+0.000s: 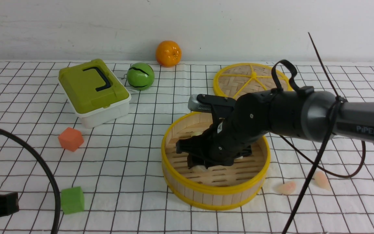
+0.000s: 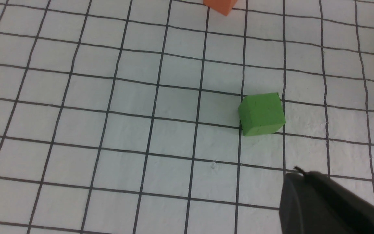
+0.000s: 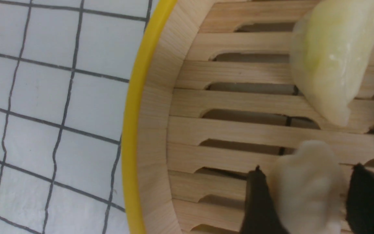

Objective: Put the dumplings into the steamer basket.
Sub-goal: Use the right arm to put the dumpling into the steamer, then use the right arm to grab a dumpling, then use the right arm to put the dumpling into the steamer, then use the right arm to grab a dumpling

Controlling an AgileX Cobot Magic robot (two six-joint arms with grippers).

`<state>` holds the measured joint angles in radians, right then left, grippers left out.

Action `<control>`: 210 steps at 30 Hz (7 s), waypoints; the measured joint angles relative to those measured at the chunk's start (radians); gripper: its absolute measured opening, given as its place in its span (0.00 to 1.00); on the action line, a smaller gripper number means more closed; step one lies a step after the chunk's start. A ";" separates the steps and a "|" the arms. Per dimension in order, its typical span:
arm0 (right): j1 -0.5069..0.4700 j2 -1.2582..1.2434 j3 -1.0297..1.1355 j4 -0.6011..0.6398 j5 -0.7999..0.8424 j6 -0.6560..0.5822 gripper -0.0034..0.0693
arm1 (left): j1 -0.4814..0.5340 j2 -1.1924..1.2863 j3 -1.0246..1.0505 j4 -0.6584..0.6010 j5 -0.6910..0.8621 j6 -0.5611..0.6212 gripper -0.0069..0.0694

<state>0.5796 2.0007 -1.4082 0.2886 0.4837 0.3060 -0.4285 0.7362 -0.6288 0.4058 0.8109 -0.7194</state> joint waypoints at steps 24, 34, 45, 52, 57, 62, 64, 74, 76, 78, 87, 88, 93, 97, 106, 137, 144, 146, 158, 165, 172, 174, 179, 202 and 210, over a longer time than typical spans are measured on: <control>-0.265 -0.302 0.000 -0.380 0.484 -0.011 0.77 | 0.000 0.000 0.000 -0.023 -0.002 0.000 0.07; -0.493 -0.124 0.000 -0.083 0.501 -0.287 0.75 | 0.000 0.000 0.024 -0.023 -0.050 0.000 0.08; -0.498 -0.038 0.012 -0.194 0.513 -0.269 0.59 | 0.000 0.000 0.031 -0.023 -0.084 0.000 0.08; -0.498 -0.040 0.121 -0.200 0.436 -0.264 0.50 | 0.000 0.000 0.031 -0.023 -0.084 0.000 0.08; -0.498 -0.054 0.147 -0.205 0.398 -0.231 0.42 | 0.000 0.000 0.031 -0.028 -0.085 0.000 0.08; -0.498 -0.068 0.153 -0.205 0.393 -0.222 0.39 | 0.000 0.000 0.031 -0.037 -0.085 0.000 0.08; -0.498 -0.078 0.159 -0.205 0.388 -0.220 0.39 | 0.000 0.000 0.031 -0.041 -0.085 0.000 0.08; -0.499 -0.099 0.160 -0.205 0.319 -0.219 0.57 | 0.000 0.000 0.031 -0.043 -0.085 0.001 0.08; -0.499 -0.099 0.160 -0.205 0.308 -0.217 0.57 | 0.000 0.000 0.031 -0.043 -0.085 0.001 0.08; -0.499 -0.096 0.160 -0.205 0.295 -0.213 0.56 | 0.000 0.000 0.031 -0.043 -0.084 0.001 0.08; -0.499 -0.069 0.159 -0.202 0.310 -0.210 0.32 | 0.000 0.000 0.031 -0.047 -0.073 0.001 0.08; -0.499 -0.069 0.159 -0.202 0.310 -0.210 0.32 | 0.000 0.000 0.031 -0.047 -0.073 0.001 0.08; -0.499 -0.099 0.160 -0.167 0.366 -0.210 0.32 | 0.000 0.000 0.031 -0.048 -0.070 0.001 0.08; -0.499 -0.156 0.135 -0.117 0.411 -0.218 0.31 | 0.000 0.000 0.031 -0.048 -0.070 0.001 0.08; -0.315 -0.232 -0.030 0.087 0.441 -0.306 0.31 | 0.000 0.000 0.031 -0.050 -0.070 0.001 0.09; -0.070 0.000 -0.039 0.025 0.135 -0.186 0.31 | 0.000 0.000 0.031 -0.068 -0.069 0.001 0.11; -0.070 -0.001 -0.039 0.031 0.136 -0.183 0.52 | 0.000 0.000 0.031 -0.068 -0.069 0.001 0.11; -0.070 -0.013 -0.039 0.039 0.142 -0.183 0.64 | 0.000 0.000 0.031 -0.068 -0.069 0.001 0.11; -0.083 -0.258 -0.039 -0.074 0.247 -0.135 0.83 | 0.000 0.000 0.031 -0.068 -0.062 0.001 0.11; -0.274 -0.318 0.042 -0.246 0.450 -0.052 0.77 | 0.000 0.000 0.031 -0.068 -0.062 0.001 0.12; -0.370 -0.281 0.283 -0.119 0.269 -0.056 0.67 | 0.000 0.000 0.031 -0.068 -0.065 0.001 0.12; -0.371 -0.274 0.316 -0.034 0.159 -0.052 0.65 | 0.000 0.000 0.031 -0.068 -0.074 0.001 0.12; -0.346 -0.249 0.327 0.010 0.080 -0.033 0.62 | 0.000 0.000 0.031 -0.070 -0.077 0.001 0.12; -0.301 -0.176 0.330 -0.158 0.111 0.059 0.30 | 0.000 0.000 0.031 -0.072 -0.080 0.001 0.13; -0.303 -0.178 0.292 -0.255 0.236 -0.078 0.23 | 0.000 0.000 0.031 -0.072 -0.081 0.001 0.14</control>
<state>0.2765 1.8228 -1.1157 0.0337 0.7192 0.2283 -0.4285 0.7362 -0.5982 0.3339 0.7300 -0.7186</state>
